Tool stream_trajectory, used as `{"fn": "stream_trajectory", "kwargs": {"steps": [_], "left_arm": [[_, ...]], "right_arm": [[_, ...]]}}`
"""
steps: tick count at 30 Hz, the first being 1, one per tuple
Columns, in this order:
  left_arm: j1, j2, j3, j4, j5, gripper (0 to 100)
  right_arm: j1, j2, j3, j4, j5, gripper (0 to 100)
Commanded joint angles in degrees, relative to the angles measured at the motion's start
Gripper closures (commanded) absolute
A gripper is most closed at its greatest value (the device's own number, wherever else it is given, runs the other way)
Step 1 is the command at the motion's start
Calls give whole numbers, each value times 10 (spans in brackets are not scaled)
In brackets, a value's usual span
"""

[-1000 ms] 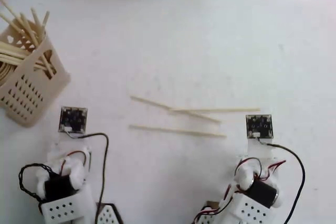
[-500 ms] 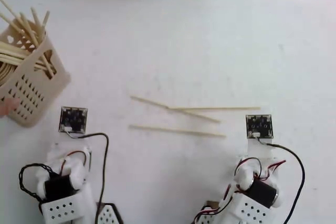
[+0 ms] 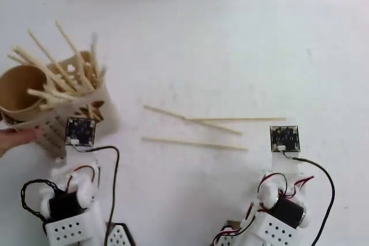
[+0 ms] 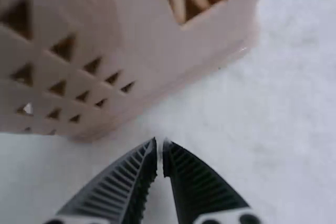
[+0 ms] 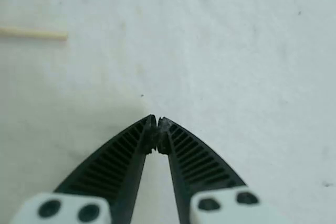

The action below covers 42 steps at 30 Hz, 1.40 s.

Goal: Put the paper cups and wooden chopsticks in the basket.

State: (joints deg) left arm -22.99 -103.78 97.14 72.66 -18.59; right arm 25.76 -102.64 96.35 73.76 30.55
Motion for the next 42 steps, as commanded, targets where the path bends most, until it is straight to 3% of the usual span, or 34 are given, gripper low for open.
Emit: {"fn": "stream_trajectory", "kwargs": {"steps": [1, 20, 36, 42], "left_arm": [[4, 6, -1, 4, -4, 950], [4, 6, -1, 4, -4, 950], [6, 5, -1, 4, -2, 949], [6, 5, -1, 4, -5, 949]], "right_arm": [[7, -5, 4, -7, 3, 981], [6, -4, 4, -7, -2, 981], [-79, -6, 4, -11, 3, 981], [-103, -7, 1, -80, 30, 981]]}}
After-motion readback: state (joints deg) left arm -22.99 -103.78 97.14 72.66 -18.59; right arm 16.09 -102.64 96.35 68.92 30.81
